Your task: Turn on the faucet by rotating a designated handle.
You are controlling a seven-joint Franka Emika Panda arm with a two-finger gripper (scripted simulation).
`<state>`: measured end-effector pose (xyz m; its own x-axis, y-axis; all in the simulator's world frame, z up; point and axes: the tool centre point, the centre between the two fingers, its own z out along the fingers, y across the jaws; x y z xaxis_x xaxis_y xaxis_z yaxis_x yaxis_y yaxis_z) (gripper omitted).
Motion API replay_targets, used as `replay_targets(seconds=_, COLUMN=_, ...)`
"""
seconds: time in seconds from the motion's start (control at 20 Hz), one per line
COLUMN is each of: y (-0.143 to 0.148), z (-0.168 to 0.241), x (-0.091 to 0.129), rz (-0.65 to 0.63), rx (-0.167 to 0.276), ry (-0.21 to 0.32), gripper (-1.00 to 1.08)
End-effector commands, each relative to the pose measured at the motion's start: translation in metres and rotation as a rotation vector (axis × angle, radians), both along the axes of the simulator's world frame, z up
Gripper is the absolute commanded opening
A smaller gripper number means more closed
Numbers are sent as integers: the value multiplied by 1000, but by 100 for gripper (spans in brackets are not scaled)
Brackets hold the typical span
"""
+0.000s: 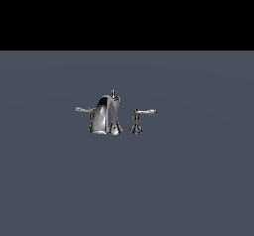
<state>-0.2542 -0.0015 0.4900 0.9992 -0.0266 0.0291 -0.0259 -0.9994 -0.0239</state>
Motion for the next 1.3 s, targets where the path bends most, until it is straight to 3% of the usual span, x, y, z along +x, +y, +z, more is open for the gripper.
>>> replay_targets(seconds=0.0, y=0, z=0, x=0, rz=0, rx=0, ry=0, gripper=-100)
replay_targets(seconds=0.7, y=-4, z=1, x=7, rz=-34, rx=-17, ry=12, gripper=-100)
replay_targets(seconds=1.25, y=10, z=-13, x=40, rz=-120, rx=58, ry=36, gripper=-100)
